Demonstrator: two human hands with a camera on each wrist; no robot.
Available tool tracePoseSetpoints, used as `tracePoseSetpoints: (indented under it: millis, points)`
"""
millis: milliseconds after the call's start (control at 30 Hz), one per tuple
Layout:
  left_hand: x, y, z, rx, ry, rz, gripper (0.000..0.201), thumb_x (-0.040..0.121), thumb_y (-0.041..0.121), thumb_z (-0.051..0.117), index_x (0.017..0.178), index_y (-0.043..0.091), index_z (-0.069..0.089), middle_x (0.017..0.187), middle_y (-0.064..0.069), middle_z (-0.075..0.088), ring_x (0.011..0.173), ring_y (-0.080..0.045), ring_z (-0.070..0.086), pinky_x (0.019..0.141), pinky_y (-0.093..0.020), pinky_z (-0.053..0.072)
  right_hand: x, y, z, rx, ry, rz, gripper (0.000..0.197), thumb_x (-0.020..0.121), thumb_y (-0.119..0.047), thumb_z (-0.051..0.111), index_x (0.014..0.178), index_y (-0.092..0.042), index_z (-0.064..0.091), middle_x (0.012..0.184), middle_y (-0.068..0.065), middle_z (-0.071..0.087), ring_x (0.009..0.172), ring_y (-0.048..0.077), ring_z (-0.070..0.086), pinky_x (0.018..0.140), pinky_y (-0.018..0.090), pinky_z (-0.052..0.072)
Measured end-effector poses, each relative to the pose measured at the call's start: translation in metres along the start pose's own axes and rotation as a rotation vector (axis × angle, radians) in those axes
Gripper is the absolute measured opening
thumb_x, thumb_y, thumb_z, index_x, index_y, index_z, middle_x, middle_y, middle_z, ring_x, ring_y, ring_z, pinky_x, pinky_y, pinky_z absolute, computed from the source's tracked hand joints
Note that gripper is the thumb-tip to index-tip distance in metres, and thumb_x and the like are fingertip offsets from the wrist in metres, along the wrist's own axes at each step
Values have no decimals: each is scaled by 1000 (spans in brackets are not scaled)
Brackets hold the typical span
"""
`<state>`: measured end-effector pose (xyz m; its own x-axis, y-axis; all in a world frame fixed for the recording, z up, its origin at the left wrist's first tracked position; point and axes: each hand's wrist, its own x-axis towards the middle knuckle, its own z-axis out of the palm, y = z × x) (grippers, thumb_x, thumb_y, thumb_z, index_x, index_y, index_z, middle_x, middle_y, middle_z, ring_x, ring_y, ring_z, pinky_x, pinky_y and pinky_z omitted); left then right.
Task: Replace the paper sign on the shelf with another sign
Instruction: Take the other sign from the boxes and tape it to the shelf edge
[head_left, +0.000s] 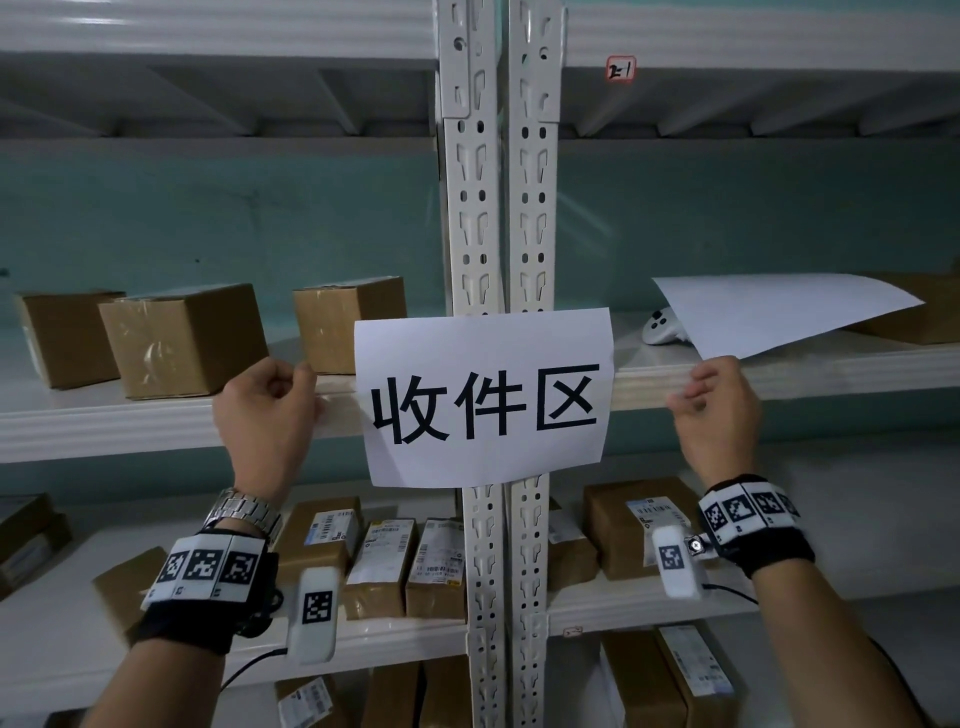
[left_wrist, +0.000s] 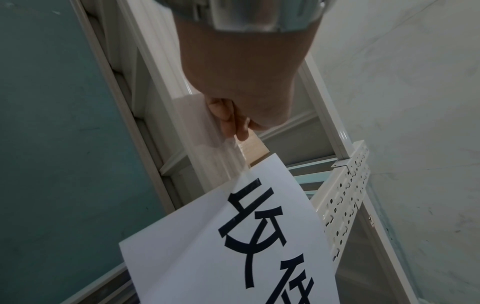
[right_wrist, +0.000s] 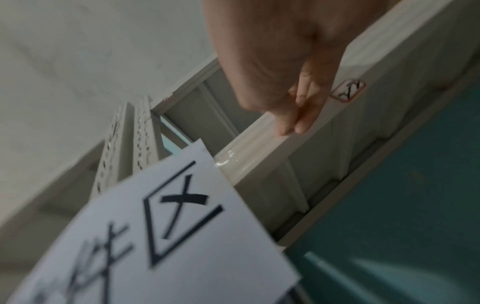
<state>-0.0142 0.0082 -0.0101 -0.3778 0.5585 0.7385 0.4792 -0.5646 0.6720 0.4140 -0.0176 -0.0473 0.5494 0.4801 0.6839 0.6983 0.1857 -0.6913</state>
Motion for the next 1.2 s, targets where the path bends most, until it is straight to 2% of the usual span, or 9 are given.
tracePoseSetpoints:
  millis: [100, 167, 267, 367, 567, 800, 900, 1033, 1200]
  points:
    - [-2, -1, 4, -3, 31, -2, 23, 96, 17, 64, 77, 5, 70, 62, 0, 68, 59, -16, 66, 64, -36, 58, -4, -8, 4, 126, 4, 45, 43, 79, -16, 85, 104, -13, 51, 92, 7, 56, 77, 19, 55, 76, 30, 50]
    - [-2, 0, 5, 6, 37, 1, 22, 96, 17, 64, 79, 5, 70, 62, 1, 67, 59, -15, 66, 64, -38, 59, -4, -13, 6, 127, 24, 52, 50, 75, -28, 89, 103, -11, 52, 92, 8, 56, 80, 22, 55, 75, 31, 48]
    - [-2, 1, 6, 6, 37, 13, 22, 97, 16, 63, 80, 5, 70, 62, 2, 66, 59, -13, 66, 64, -39, 59, -1, -11, 6, 122, 43, 48, 46, 76, -29, 88, 101, -11, 54, 93, 14, 62, 83, 30, 63, 77, 39, 56]
    - [1, 1, 7, 2, 57, -5, 24, 95, 18, 62, 77, 5, 69, 60, -1, 65, 58, -21, 65, 63, -41, 58, 1, -7, 4, 128, 49, 47, 31, 84, -23, 82, 96, -14, 55, 90, 12, 65, 79, 32, 69, 77, 51, 61]
    - [8, 5, 13, -21, 143, -119, 28, 87, 28, 57, 71, 8, 68, 58, -4, 68, 63, -34, 70, 68, -49, 63, -1, -23, 8, 127, 48, 8, 33, 80, -29, 86, 89, -15, 57, 80, 5, 65, 73, 31, 69, 72, 39, 59]
    - [5, 5, 11, -54, 140, -119, 28, 89, 26, 58, 73, 6, 68, 59, -6, 67, 64, -37, 70, 69, -53, 63, -1, -17, 7, 101, 68, -13, 21, 87, -20, 79, 89, -11, 60, 77, 7, 68, 68, 29, 72, 71, 49, 62]
    - [5, 5, 11, -58, 140, -124, 28, 88, 28, 58, 72, 7, 67, 61, -8, 68, 65, -38, 70, 69, -54, 63, -5, -19, 9, 101, 52, -21, 26, 84, -27, 82, 87, -13, 60, 76, 3, 66, 68, 28, 72, 68, 47, 63]
    - [3, 7, 11, -69, 136, -124, 27, 88, 24, 59, 70, 5, 66, 61, -9, 68, 64, -38, 69, 68, -53, 62, -5, -15, 6, 95, 57, 11, 23, 87, -22, 80, 87, -14, 59, 77, 6, 67, 67, 28, 71, 68, 50, 63]
    - [4, 5, 11, -76, 132, -137, 25, 88, 21, 59, 71, 5, 68, 59, -7, 67, 63, -36, 68, 69, -52, 63, -9, -9, 4, 129, 110, 15, 39, 99, -33, 62, 67, -12, 54, 59, 12, 62, 55, 36, 64, 58, 48, 59]
